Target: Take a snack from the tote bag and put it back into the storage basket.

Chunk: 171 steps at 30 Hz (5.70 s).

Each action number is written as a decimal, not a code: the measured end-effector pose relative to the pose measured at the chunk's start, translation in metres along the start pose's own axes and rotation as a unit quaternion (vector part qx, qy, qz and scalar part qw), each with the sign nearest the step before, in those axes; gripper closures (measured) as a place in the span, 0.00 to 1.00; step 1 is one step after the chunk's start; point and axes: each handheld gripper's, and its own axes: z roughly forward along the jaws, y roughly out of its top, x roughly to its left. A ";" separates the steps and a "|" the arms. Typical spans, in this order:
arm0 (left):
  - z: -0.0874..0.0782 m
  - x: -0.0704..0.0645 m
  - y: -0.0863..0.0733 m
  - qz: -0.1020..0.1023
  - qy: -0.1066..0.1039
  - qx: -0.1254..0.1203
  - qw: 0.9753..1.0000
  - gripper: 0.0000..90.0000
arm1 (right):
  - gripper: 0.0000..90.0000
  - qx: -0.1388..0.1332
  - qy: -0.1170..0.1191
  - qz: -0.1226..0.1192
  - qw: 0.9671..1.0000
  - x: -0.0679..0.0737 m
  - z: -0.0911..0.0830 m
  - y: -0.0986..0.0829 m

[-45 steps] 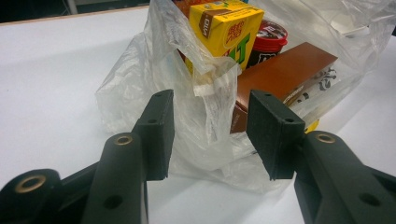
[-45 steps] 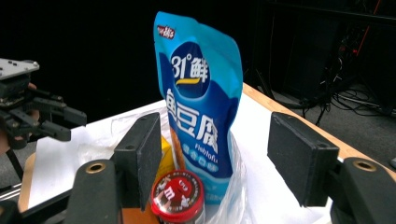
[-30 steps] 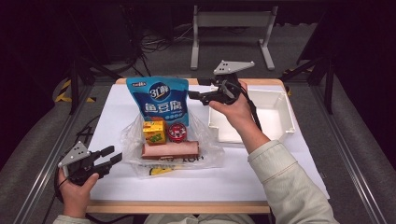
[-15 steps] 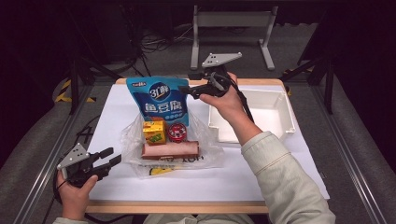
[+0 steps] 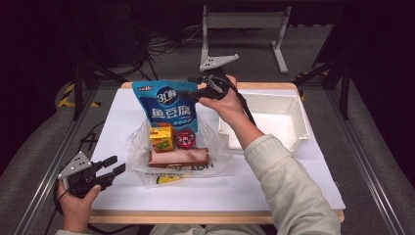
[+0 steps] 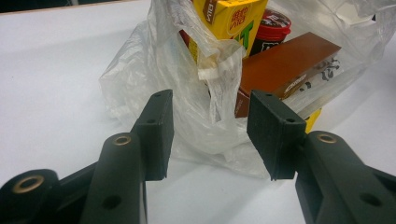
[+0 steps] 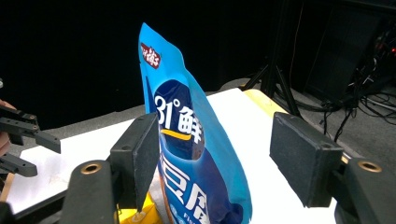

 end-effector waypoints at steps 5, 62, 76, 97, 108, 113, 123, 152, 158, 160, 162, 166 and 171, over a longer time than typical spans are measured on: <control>0.001 0.000 0.000 0.002 0.000 0.001 1.000 0.58 | 0.39 0.005 0.004 0.000 1.000 -0.002 0.009 -0.003; 0.005 0.000 0.002 0.008 -0.007 0.003 1.000 0.58 | 1.00 0.031 0.026 -0.083 0.996 0.015 0.019 0.006; 0.009 -0.002 0.003 0.014 -0.008 0.011 1.000 0.57 | 1.00 0.019 0.028 -0.099 0.994 0.025 0.004 0.023; 0.013 -0.002 0.002 0.011 -0.009 0.020 1.000 0.57 | 1.00 -0.009 0.035 -0.114 0.993 0.039 -0.018 0.050; 0.014 -0.002 0.001 0.013 -0.010 0.024 1.000 0.58 | 1.00 -0.029 0.028 -0.125 0.991 0.045 -0.032 0.062; 0.014 -0.001 0.001 0.013 -0.010 0.024 1.000 0.57 | 1.00 -0.040 0.027 -0.124 0.991 0.043 -0.043 0.068; 0.015 -0.001 0.001 0.013 -0.011 0.026 1.000 0.57 | 1.00 -0.049 0.020 -0.122 0.991 0.041 -0.059 0.072; 0.015 0.000 0.001 0.011 -0.009 0.025 1.000 0.57 | 1.00 -0.071 -0.023 -0.106 0.992 0.014 -0.113 0.067; 0.014 0.000 0.000 0.009 -0.007 0.024 1.000 0.57 | 1.00 -0.071 -0.038 -0.099 0.992 0.005 -0.126 0.062; 0.014 0.000 0.001 0.010 -0.007 0.023 1.000 0.57 | 1.00 -0.071 -0.045 -0.094 0.992 0.000 -0.132 0.058; 0.014 0.000 0.001 0.010 -0.007 0.024 1.000 0.57 | 1.00 -0.072 -0.051 -0.091 0.992 -0.004 -0.137 0.056; 0.014 0.000 0.000 0.009 -0.007 0.024 1.000 0.57 | 1.00 -0.072 -0.061 -0.086 0.992 -0.012 -0.144 0.052; 0.015 0.000 0.001 0.010 -0.007 0.025 1.000 0.57 | 1.00 -0.068 -0.072 -0.083 0.992 -0.018 -0.150 0.049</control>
